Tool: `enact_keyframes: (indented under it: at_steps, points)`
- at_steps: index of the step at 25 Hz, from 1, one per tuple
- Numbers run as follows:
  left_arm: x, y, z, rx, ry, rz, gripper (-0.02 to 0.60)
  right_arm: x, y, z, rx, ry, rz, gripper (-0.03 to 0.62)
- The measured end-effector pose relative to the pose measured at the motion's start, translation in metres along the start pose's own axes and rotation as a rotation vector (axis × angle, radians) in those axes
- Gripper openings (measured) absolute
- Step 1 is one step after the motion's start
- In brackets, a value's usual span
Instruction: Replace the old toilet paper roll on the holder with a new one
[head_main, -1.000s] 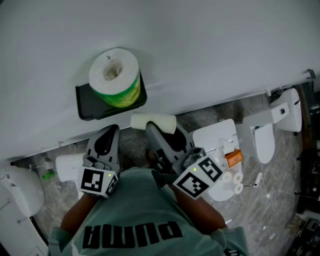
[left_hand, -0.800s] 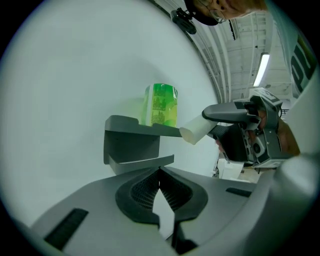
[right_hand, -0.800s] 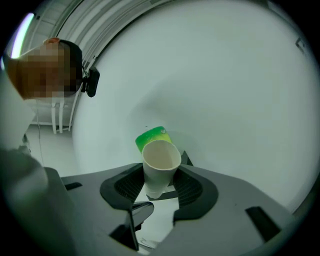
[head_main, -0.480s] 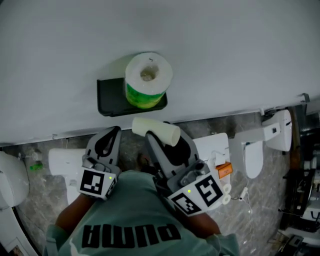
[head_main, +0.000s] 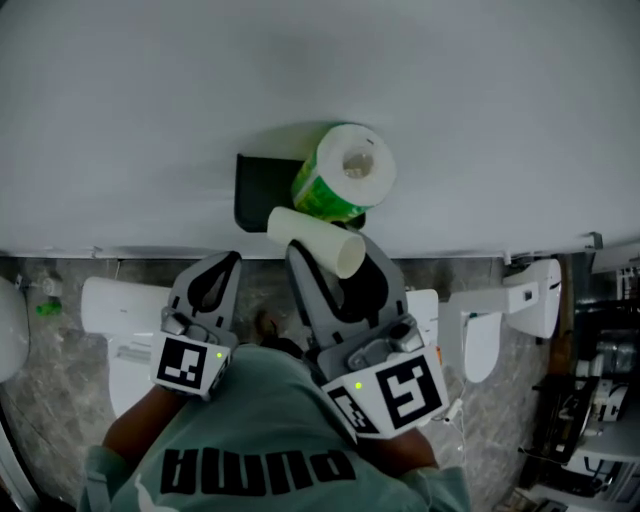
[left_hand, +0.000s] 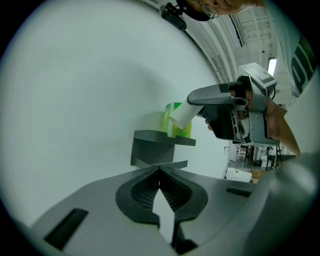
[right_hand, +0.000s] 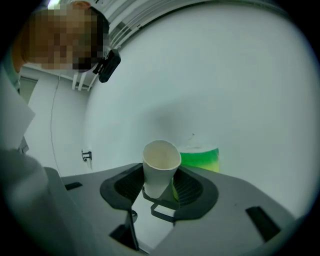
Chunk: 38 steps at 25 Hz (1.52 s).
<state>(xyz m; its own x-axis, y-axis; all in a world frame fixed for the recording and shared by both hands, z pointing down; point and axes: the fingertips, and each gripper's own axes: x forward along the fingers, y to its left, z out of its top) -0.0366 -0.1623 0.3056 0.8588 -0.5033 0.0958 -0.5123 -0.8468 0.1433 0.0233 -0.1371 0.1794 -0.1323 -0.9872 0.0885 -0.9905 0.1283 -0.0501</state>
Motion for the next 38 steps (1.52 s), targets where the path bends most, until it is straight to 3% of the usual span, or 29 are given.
enact_keyframes:
  at_steps: [5,17,38]
  points:
    - [-0.007,0.014,0.0,-0.023,-0.013,0.032,0.005,0.024,0.008,0.003,-0.097,0.044,-0.019,0.186]
    - [-0.008,0.038,0.002,-0.054,-0.025,0.045,0.005,0.052,0.016,-0.001,-0.196,0.128,-0.051,0.186]
    - [0.004,0.054,0.005,-0.081,-0.037,0.006,0.005,0.081,0.02,-0.005,-0.261,0.193,-0.133,0.186]
